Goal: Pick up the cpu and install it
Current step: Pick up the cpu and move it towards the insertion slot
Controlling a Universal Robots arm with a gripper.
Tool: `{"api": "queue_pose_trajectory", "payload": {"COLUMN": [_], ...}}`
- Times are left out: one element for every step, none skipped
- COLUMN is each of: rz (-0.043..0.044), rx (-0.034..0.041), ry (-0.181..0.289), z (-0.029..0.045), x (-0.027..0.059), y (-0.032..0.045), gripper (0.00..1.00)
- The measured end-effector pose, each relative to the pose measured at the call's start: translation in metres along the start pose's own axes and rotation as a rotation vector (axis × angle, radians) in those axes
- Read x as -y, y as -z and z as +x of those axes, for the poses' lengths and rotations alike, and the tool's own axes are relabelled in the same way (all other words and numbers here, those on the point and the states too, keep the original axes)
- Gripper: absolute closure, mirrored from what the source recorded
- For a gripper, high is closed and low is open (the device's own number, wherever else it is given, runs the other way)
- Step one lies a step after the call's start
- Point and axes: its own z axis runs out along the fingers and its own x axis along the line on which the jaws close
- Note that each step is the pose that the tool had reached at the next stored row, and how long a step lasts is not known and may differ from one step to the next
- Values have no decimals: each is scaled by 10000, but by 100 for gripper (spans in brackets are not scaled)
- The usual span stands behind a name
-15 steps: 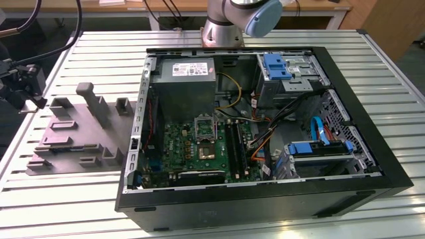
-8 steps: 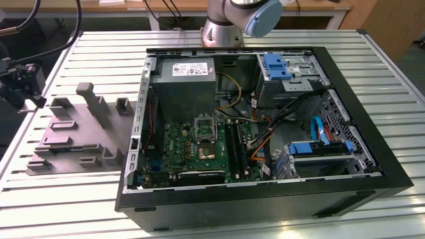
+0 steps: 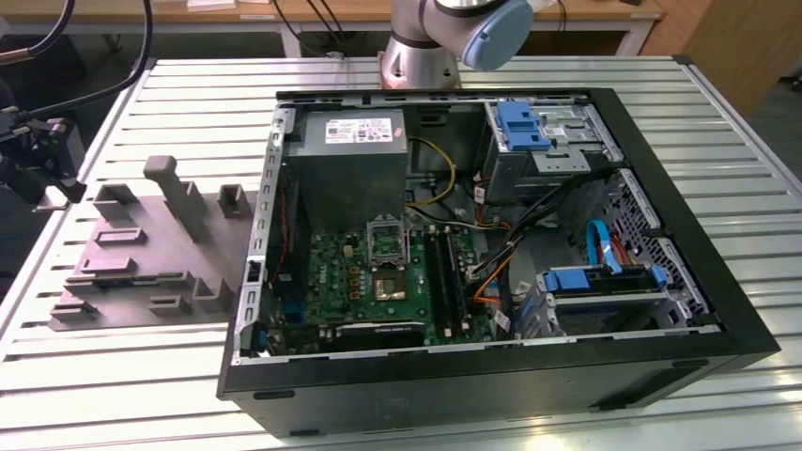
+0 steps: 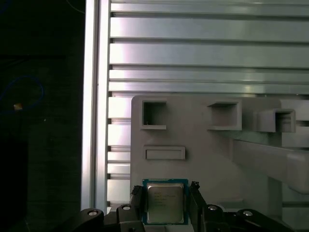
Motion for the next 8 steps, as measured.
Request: {"api": "queue_pose_trajectory", "payload": {"rz": [0, 0, 0, 0, 0, 0, 0, 0], "rx": [0, 0, 0, -1, 0, 0, 0, 0], "ry": [0, 0, 0, 0, 0, 0, 0, 0], "z": [0, 0, 0, 0, 0, 0, 0, 0], "x": [0, 0, 0, -1, -1, -1, -1, -1], "y": [3, 6, 9, 13, 16, 18, 22, 25], "gripper": [53, 53, 53, 53, 53, 53, 53, 53]}}
